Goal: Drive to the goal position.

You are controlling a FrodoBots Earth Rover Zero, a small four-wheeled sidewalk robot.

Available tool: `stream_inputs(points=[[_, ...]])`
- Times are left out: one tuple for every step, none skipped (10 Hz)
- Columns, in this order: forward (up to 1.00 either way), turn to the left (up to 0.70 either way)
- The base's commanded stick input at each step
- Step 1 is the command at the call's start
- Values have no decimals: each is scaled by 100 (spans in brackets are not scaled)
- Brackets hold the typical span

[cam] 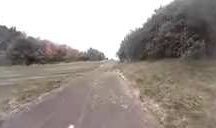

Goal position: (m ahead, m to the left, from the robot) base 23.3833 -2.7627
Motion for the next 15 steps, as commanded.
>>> stream_inputs(points=[[60,1],[60,1],[60,1],[60,1],[60,1],[60,1],[60,1],[60,1],[60,7],[60,13],[60,15],[60,15],[60,0],[60,0],[60,0]])
